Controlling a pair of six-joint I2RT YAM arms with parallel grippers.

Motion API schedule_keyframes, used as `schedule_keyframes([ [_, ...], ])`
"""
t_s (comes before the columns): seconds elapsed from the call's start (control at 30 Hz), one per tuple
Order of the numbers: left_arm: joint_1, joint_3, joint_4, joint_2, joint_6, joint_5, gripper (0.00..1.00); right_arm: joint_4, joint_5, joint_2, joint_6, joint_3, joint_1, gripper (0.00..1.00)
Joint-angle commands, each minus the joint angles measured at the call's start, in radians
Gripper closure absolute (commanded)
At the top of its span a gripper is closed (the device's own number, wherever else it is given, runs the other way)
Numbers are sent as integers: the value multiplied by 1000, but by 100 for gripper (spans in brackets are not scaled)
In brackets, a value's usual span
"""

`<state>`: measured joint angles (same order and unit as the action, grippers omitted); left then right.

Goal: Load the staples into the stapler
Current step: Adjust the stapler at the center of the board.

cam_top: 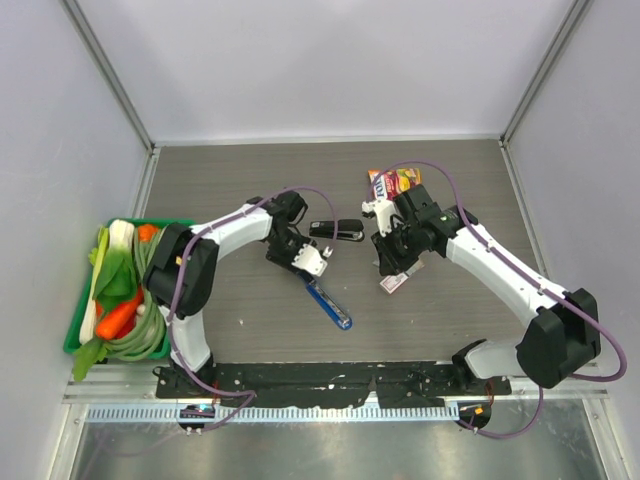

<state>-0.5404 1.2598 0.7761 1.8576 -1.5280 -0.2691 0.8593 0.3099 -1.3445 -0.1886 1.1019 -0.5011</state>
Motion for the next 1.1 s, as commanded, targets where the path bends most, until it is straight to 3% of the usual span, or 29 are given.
schedule_keyframes([
  [0.0,-1,56,71,15,-52,21,56,-20,3,41,-12,6,1,81],
  [0.17,-3,46,54,31,-70,83,75,-13,8,39,-14,15,3,81],
  [0.37,40,62,19,60,-70,110,79,-2,11,30,-18,24,3,81],
  [0.77,118,105,-103,115,-149,157,43,-13,46,1,-18,23,1,82],
  [0.93,123,113,-279,152,-112,240,42,-6,48,-16,-28,26,-20,82],
  [1.07,123,139,-278,160,-49,226,35,-11,52,-44,-26,35,-49,82],
])
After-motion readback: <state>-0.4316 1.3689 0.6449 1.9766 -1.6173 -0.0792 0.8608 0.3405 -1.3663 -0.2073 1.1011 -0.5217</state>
